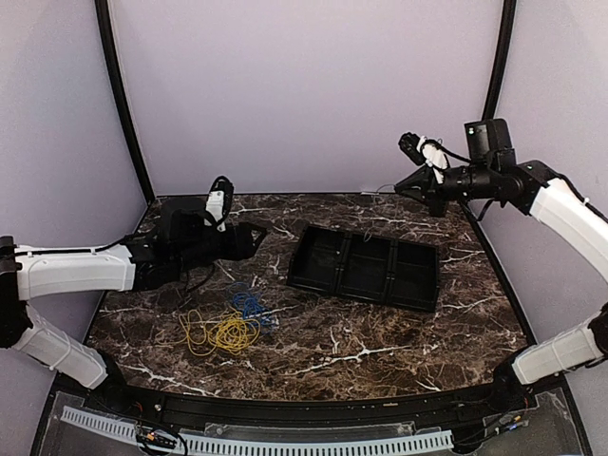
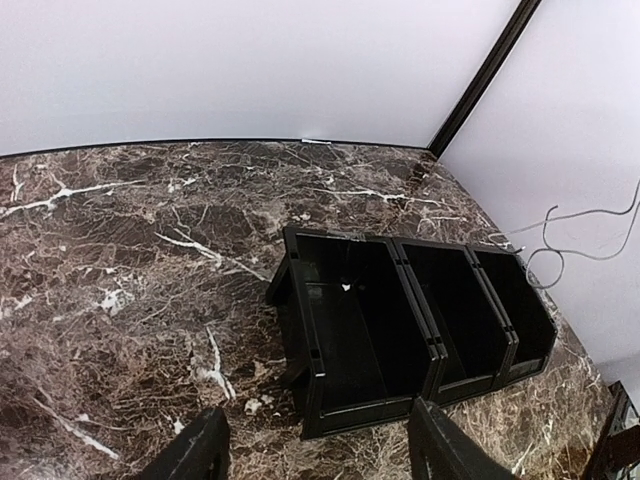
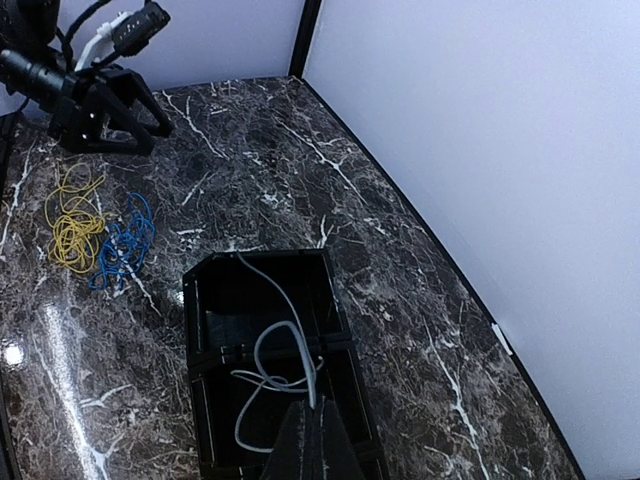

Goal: Untangle the cables

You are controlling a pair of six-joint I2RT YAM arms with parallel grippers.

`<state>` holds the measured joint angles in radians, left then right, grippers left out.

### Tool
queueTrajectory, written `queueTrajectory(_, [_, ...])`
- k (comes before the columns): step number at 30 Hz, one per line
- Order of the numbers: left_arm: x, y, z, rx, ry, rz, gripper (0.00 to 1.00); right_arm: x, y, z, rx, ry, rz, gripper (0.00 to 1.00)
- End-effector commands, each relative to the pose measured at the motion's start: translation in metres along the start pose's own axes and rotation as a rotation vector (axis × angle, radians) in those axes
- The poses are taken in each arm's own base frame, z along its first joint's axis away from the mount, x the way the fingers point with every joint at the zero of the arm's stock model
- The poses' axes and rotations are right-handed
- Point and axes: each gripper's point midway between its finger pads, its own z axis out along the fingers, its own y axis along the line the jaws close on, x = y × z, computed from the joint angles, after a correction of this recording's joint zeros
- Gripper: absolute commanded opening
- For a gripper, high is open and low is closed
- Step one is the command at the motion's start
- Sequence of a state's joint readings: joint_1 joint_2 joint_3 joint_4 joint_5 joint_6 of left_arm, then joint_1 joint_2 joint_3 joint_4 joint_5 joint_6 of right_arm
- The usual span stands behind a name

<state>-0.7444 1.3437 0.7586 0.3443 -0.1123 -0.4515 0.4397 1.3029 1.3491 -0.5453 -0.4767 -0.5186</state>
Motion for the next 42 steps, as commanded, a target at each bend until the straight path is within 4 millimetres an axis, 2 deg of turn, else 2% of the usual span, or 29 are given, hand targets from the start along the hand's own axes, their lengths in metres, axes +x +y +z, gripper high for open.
queueTrajectory(1, [-0.014, -0.012, -0.012, -0.010, 0.105, 0.084, 0.64, 0.021, -0.016, -0.015, 0.118, 0.026, -0.014, 0.00])
queueTrajectory(4, [-0.039, -0.031, -0.016, 0.037, 0.091, 0.099, 0.64, 0.045, -0.025, -0.024, 0.166, 0.083, 0.005, 0.00])
queueTrajectory(8, [-0.060, -0.041, -0.019, 0.056, 0.057, 0.148, 0.64, 0.068, -0.029, -0.038, 0.207, 0.148, 0.021, 0.00])
queueTrajectory(11, [-0.066, -0.028, -0.016, -0.014, 0.002, 0.221, 0.64, 0.084, -0.031, -0.048, 0.234, 0.192, 0.036, 0.00])
queueTrajectory(18, [-0.051, 0.011, -0.012, -0.098, 0.004, 0.251, 0.64, 0.123, -0.026, -0.056, 0.244, 0.270, 0.085, 0.00])
queueTrajectory(26, [-0.071, 0.021, -0.029, -0.119, -0.058, 0.241, 0.65, 0.153, -0.018, -0.044, 0.205, 0.339, 0.122, 0.00])
queueTrajectory(31, [-0.080, 0.029, -0.035, -0.128, -0.079, 0.215, 0.65, 0.170, -0.025, -0.028, 0.183, 0.391, 0.173, 0.00])
queueTrajectory(37, [-0.081, 0.031, -0.038, -0.130, -0.089, 0.212, 0.65, 0.187, -0.040, -0.004, 0.159, 0.457, 0.249, 0.00])
queueTrajectory(42, [-0.082, 0.034, -0.037, -0.127, -0.084, 0.199, 0.66, 0.197, -0.044, 0.012, 0.151, 0.471, 0.275, 0.00])
